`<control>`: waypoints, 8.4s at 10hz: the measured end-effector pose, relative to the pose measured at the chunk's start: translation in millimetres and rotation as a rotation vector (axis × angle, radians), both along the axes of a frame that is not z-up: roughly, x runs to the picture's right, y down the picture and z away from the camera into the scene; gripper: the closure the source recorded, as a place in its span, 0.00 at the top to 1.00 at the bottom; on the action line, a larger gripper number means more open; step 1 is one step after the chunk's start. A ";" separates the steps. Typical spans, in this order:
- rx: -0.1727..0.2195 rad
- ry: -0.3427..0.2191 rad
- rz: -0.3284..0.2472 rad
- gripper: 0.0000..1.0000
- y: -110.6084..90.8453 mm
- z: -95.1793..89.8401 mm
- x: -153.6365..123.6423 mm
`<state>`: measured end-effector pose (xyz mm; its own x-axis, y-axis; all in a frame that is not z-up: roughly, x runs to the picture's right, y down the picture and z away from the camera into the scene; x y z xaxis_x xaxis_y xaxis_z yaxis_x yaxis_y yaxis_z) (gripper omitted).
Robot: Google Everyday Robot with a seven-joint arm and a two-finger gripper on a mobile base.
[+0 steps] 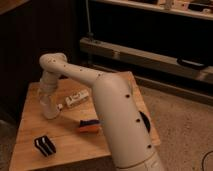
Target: Place the ceramic cup over the eraser
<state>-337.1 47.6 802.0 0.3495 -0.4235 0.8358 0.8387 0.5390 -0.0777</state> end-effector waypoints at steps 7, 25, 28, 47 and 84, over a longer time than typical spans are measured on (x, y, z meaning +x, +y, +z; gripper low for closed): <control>0.068 -0.039 -0.036 0.29 -15.5 -49.7 17.9; 0.152 -0.118 -0.130 0.29 17.1 -158.7 69.6; 0.149 -0.146 -0.088 0.29 7.0 -164.8 88.0; 0.091 -0.347 -0.196 0.29 55.0 -253.5 83.6; -0.012 -0.283 -0.269 0.42 132.5 -187.3 41.2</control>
<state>-295.9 180.1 614.7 -0.0178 -0.4583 0.8886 0.9390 0.2978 0.1723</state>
